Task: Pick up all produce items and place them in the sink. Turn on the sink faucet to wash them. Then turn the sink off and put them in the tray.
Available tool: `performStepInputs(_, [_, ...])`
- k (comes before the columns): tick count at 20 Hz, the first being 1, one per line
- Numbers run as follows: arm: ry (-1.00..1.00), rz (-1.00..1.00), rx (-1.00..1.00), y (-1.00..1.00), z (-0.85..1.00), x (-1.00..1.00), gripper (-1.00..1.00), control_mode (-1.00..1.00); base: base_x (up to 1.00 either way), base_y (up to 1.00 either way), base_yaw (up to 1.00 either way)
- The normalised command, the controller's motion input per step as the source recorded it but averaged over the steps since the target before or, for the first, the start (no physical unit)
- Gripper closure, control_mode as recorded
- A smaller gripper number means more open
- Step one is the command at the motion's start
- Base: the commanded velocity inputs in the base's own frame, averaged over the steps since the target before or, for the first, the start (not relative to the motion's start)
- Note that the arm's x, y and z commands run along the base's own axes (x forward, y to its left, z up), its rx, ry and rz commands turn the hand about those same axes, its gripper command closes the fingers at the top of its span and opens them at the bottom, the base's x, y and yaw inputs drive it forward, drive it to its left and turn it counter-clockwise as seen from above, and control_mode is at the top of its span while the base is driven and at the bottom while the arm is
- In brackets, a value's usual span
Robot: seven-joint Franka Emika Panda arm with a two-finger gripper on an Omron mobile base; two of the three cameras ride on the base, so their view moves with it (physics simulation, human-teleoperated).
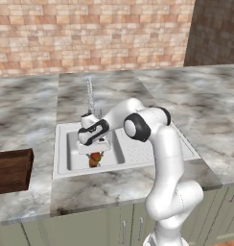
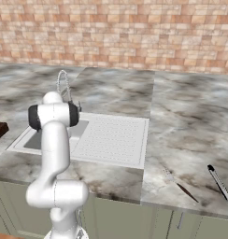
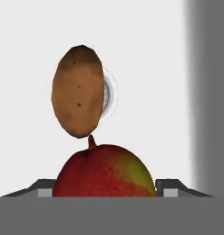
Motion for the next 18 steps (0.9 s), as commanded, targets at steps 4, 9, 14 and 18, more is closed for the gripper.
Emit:
performStepInputs(4, [-0.02,-0.03,0.00,0.09,-0.24,0.26,1.00,-1.00,0.00,0.00,0.00])
performStepInputs(9, [-0.02,-0.01,0.00,0.16,-0.25,0.33,1.00,-1.00,0.00,0.00,0.00])
performStepInputs(14, [0.00,0.00,0.00,0.12,-0.36,0.39,1.00,-1.00,0.00,0.00,0.00])
performStepInputs(18, [0.00,0.00,0.00,0.08,-0.34,0.47,1.00,-1.00,0.00,0.00,0.00])
